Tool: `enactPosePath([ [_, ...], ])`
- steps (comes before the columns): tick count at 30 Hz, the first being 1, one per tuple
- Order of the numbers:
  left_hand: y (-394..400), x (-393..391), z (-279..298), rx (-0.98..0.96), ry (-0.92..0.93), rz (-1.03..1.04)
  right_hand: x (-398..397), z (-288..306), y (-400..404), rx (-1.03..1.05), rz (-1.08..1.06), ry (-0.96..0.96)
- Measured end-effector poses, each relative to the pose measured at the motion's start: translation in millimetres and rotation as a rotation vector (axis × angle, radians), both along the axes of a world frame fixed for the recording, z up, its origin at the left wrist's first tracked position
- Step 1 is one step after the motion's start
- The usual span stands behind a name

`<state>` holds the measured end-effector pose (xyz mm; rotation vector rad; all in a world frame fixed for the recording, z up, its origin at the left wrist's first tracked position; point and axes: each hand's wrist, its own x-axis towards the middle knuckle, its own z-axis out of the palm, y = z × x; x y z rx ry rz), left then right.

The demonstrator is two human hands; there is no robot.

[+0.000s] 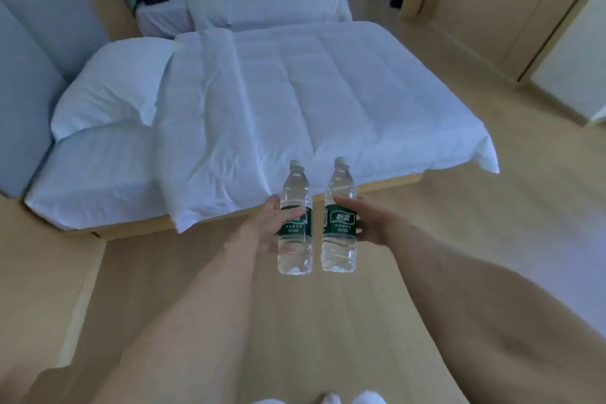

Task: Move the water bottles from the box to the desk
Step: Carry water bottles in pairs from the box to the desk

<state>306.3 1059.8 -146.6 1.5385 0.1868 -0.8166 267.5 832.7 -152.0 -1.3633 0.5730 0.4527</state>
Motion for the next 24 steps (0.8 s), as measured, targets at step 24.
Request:
enactPosePath([
  [24, -449.7, 96.0, 3.8, -0.087, -0.091, -0.816, -37.5, 3.6, -359.8, -0.044, -0.767, 0.066],
])
